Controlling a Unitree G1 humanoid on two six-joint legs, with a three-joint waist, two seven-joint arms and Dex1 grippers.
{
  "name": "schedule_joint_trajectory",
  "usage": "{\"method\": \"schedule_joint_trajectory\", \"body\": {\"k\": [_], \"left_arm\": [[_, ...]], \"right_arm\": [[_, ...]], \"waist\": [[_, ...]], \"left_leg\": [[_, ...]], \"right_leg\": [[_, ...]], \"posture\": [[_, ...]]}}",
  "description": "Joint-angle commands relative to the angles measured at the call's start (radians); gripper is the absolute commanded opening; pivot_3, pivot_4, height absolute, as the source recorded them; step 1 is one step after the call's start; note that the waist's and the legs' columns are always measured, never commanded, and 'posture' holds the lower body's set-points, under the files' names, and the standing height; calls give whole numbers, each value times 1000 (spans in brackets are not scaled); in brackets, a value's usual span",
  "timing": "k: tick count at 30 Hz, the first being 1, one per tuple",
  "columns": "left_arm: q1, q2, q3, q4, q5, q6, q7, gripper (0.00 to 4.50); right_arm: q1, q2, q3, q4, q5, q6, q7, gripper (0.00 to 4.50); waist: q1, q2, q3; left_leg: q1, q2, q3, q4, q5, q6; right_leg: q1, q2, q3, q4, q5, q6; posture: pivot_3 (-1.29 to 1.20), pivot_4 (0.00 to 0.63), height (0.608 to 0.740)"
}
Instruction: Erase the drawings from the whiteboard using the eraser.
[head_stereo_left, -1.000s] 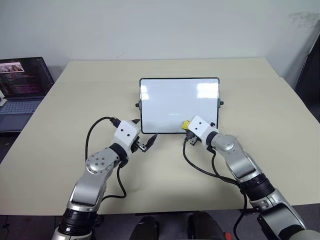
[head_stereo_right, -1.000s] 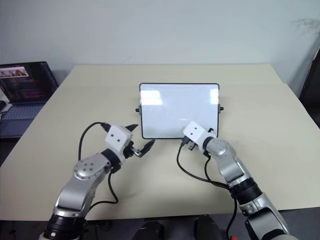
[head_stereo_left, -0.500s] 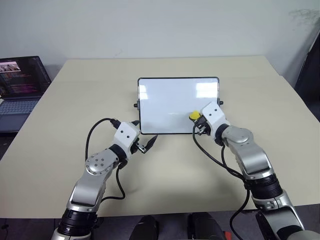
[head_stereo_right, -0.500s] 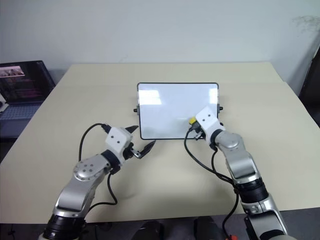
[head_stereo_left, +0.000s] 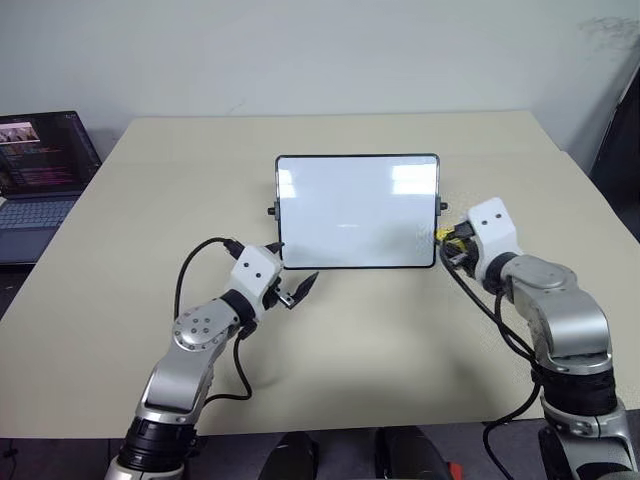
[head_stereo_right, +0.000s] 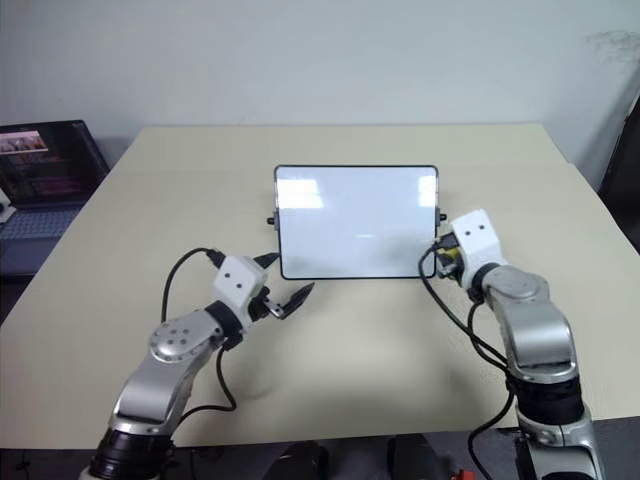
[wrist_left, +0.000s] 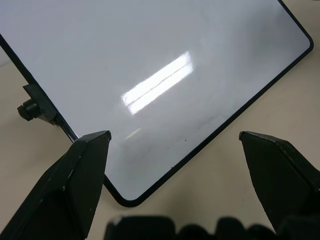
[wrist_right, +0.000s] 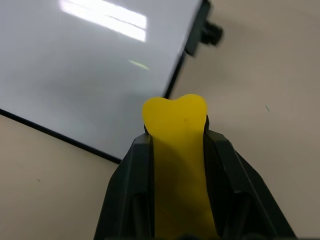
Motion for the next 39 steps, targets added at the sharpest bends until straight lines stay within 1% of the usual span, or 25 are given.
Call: {"method": "schedule_joint_trajectory", "body": {"k": [1, 7, 13, 15, 18, 23, 27, 31, 34, 39], "left_arm": [[-19, -5, -3, -15, -1, -19, -3, 4500], [-29, 4, 3, -17, -7, -12, -7, 4500], [-30, -1, -3, -58, -18, 20, -7, 4500], [-26, -8, -3, -79, -51, 35, -26, 4500], [-2, -15, -12, -173, -201, 139, -110, 4500], [16, 12, -9, -271, -356, 272, -177, 4500], [23, 53, 5, -306, -437, 336, -216, 4500], [41, 112, 10, -312, -475, 358, -261, 4500], [47, 151, 5, -315, -475, 353, -279, 4500], [51, 177, 1, -316, -478, 351, -287, 4500]], "right_arm": [[30, 14, -57, -24, 17, 45, -38, 1036], [43, 60, -110, -3, 35, 108, -84, 1036], [37, 60, -119, 16, 58, 115, -107, 1036], [36, 61, -119, 23, 63, 112, -114, 1036], [34, 59, -115, 31, 69, 108, -120, 1036], [33, 52, -109, 35, 85, 105, -131, 1036], [33, 52, -109, 36, 90, 104, -136, 1036], [33, 58, -112, 38, 97, 106, -146, 1036], [36, 64, -112, 36, 101, 109, -154, 1036], [34, 68, -112, 37, 106, 113, -161, 1036]], "waist": [[0, 0, 0], [-3, 0, 0], [-3, 0, 0], [-3, 0, 0], [-3, 0, 0], [-4, 0, 0], [-4, 0, 0], [-5, 0, 0], [-4, 0, 0], [-4, 0, 0]], "left_leg": [[0, 0, 0, 0, 0, 0], [1, 0, 1, 0, 0, 0], [1, 0, 2, 0, 0, 0], [1, 0, 3, 0, 0, 0], [1, 0, 3, 0, 0, 0], [1, 0, 3, 0, 0, 1], [1, 1, 4, 1, -2, 3], [2, 1, 6, 1, -2, 3], [2, 1, 6, 1, -2, 3], [2, 1, 6, 1, -2, 3]], "right_leg": [[0, 0, 0, 0, 0, 0], [0, 0, 0, 1, 0, 0], [0, 0, 0, 1, 0, 0], [0, 0, 0, 1, 0, 0], [0, 0, 0, 1, 0, 0], [0, 0, 0, 2, 0, 0], [0, 1, 0, 2, 0, 0], [0, 2, 0, 3, 0, 0], [0, 2, 0, 2, 0, 0], [0, 2, 0, 2, 0, 0]], "posture": [[0, 150, 740], [0, 150, 740], [0, 150, 740], [0, 150, 740], [0, 150, 740], [0, 150, 740], [0, 150, 740], [0, 150, 740], [0, 150, 740], [0, 150, 740]]}}
